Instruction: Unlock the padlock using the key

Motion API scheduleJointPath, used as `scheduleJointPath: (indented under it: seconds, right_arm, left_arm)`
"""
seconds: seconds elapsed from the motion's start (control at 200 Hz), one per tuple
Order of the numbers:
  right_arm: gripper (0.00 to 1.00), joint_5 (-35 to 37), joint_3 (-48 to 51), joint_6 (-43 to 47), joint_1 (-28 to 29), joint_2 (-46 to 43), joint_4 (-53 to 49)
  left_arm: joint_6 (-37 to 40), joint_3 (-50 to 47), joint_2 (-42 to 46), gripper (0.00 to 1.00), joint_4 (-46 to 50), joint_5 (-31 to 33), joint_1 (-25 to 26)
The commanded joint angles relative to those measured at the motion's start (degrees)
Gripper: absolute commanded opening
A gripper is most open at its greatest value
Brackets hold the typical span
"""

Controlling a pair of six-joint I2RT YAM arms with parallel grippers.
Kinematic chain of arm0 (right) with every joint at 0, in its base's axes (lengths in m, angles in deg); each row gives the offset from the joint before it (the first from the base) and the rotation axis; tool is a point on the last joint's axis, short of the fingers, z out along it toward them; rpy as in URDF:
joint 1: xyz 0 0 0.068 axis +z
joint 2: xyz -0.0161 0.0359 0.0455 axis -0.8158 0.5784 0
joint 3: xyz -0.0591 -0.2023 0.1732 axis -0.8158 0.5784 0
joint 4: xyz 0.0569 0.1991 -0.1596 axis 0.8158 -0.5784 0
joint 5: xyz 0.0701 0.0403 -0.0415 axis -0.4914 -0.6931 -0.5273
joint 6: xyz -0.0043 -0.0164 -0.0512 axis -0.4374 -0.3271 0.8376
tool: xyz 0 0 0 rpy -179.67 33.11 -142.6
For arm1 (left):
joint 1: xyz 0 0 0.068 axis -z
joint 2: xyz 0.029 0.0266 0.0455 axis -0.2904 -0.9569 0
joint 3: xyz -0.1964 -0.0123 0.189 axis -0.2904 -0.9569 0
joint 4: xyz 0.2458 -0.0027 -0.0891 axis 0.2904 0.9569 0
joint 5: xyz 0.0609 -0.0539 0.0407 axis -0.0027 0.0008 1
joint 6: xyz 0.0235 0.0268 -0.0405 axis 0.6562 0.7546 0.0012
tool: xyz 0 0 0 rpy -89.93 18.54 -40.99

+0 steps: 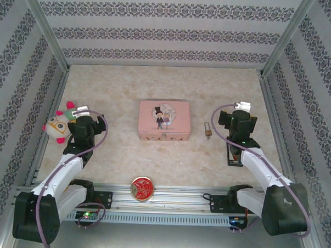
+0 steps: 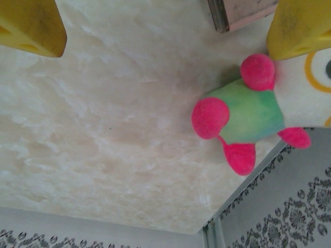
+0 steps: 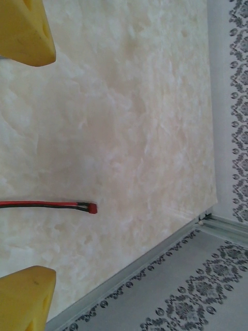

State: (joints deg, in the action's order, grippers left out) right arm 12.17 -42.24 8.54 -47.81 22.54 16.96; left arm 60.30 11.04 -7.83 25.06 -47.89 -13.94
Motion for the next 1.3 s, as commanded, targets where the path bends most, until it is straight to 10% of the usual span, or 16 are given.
scheduleJointPath:
  seconds: [0.0, 1.294]
  right_arm:
    - [0.98, -0.13, 0.79, 1.49, -1.05, 1.19, 6.33]
    - [0.98, -8.59, 9.03, 3.53, -1.94, 4.03, 25.03]
  left_arm:
    - [3.72, -2.22, -0.90, 0.99, -9.60, -2.82, -1.18]
    - [13.06, -10.06, -40.18, 0.99, -67.42, -19.20, -1.45]
